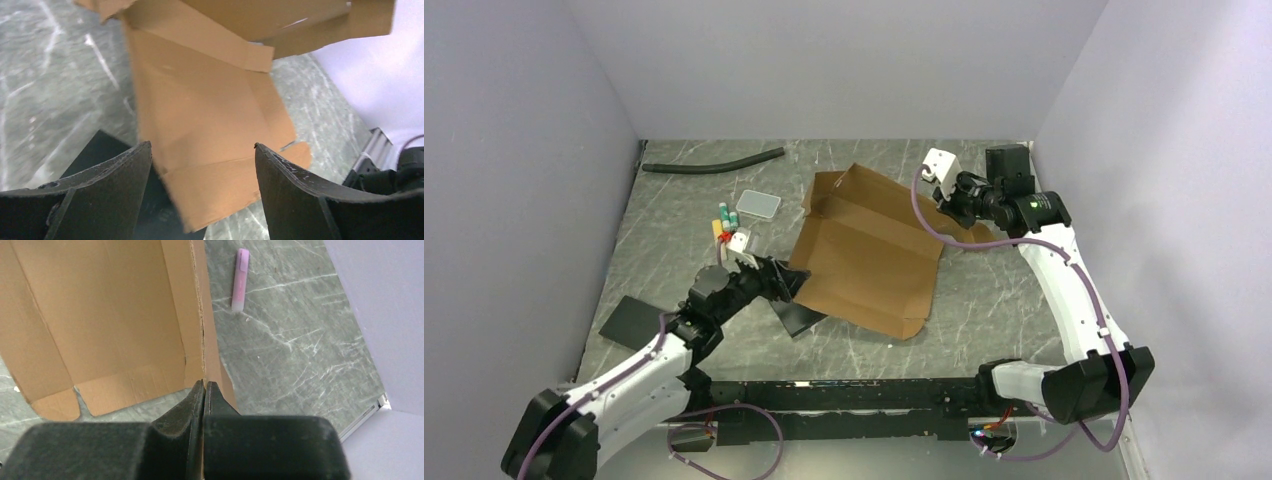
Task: Fold the paper box
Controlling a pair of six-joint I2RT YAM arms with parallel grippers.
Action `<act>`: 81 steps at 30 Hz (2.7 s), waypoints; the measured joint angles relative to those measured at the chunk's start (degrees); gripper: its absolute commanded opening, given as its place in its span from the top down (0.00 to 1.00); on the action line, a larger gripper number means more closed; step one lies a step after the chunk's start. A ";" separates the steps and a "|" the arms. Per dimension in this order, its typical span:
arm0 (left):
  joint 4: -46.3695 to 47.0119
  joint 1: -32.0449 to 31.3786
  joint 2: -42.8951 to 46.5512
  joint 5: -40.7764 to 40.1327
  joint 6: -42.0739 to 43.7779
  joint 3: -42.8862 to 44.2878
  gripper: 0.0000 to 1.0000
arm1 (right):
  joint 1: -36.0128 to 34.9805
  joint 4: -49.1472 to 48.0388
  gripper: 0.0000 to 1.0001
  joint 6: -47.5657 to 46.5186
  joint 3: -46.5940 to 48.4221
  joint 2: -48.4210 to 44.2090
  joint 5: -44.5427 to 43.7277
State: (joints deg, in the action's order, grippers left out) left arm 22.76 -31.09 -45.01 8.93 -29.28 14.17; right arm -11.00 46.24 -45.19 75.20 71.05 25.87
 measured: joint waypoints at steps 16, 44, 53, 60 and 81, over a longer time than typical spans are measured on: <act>10.84 2.73 -26.62 0.13 -1.64 12.66 0.32 | -1.68 1.81 1.00 1.31 0.55 -1.70 0.33; 42.32 8.90 -50.58 10.67 -8.59 11.89 0.21 | -1.75 14.10 1.00 0.87 7.74 -4.02 6.23; 48.19 10.21 -52.43 12.61 -11.78 11.89 0.13 | -1.75 14.29 1.00 1.44 7.91 -3.98 6.21; 47.39 11.52 -51.91 13.81 -11.72 12.61 0.12 | -1.75 14.47 1.00 2.05 8.22 -3.98 6.23; 59.84 19.39 -57.24 34.86 -11.34 13.38 0.02 | -0.20 17.94 1.00 4.33 21.03 0.31 7.32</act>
State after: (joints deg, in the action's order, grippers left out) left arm 82.61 -11.70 -102.26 43.79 -40.62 27.55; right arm -11.20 64.18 -40.86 96.23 71.35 33.19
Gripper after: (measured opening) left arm 0.994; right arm 0.021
